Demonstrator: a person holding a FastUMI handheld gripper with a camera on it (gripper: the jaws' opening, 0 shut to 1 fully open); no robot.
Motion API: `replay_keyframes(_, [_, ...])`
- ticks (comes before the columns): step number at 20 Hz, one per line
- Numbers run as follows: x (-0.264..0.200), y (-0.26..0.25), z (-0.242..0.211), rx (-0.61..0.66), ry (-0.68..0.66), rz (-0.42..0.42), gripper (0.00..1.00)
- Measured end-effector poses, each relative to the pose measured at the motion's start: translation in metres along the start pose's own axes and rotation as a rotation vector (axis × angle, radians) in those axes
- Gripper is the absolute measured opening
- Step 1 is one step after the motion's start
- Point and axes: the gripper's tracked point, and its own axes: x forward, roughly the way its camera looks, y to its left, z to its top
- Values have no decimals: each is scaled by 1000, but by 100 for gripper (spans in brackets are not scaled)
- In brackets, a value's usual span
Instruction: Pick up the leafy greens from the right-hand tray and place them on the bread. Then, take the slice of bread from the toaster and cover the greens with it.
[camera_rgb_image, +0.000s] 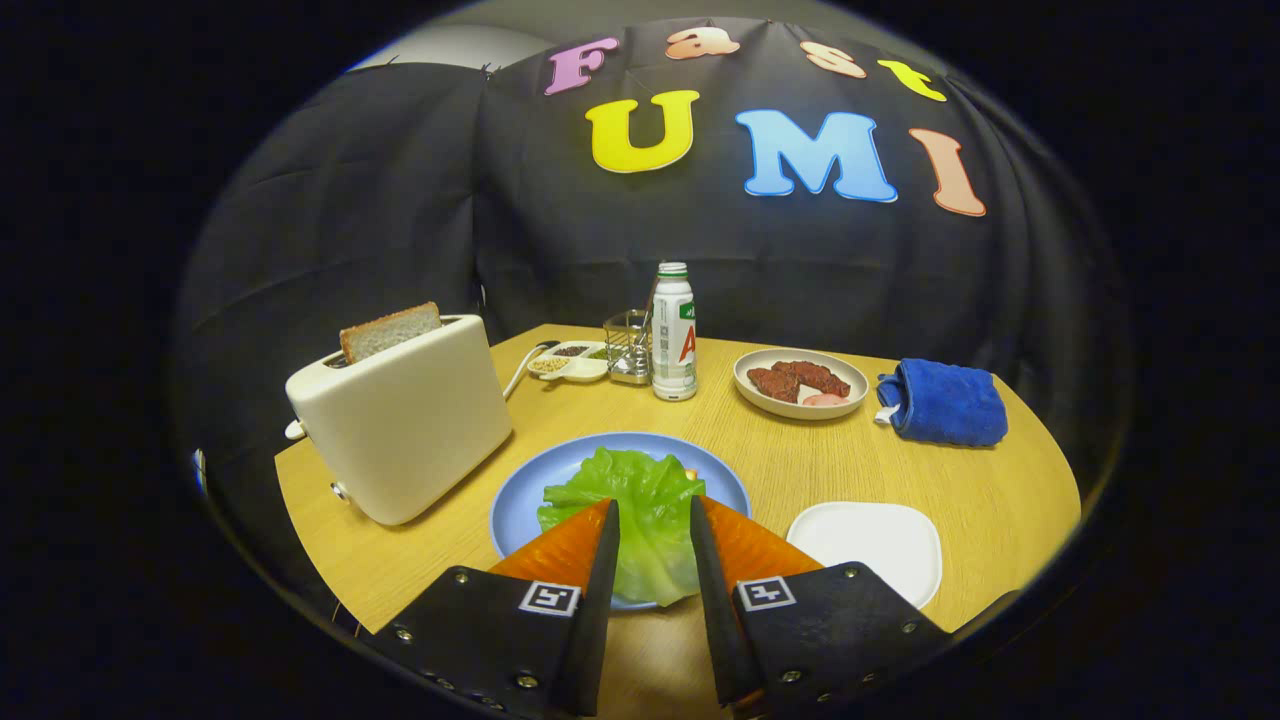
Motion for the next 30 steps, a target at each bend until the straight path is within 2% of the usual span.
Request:
replay_keyframes(5, [-11, 25, 23, 3, -89, 27, 43])
replay_keyframes(8, [-12, 35, 33, -5, -140, -2, 43])
replay_keyframes(13, [-12, 56, 54, 51, -204, -21, 43])
replay_keyframes(17, [-9, 85, 64, 72, -226, -13, 43])
replay_keyframes(18, [-9, 96, 68, 86, -235, 2, 43])
replay_keyframes(19, [-6, 106, 70, 84, -234, 11, 37])
replay_keyframes(27, [0, 183, 89, -11, -267, 65, 37])
replay_keyframes(30, [9, 204, 86, -2, -248, 98, 37])
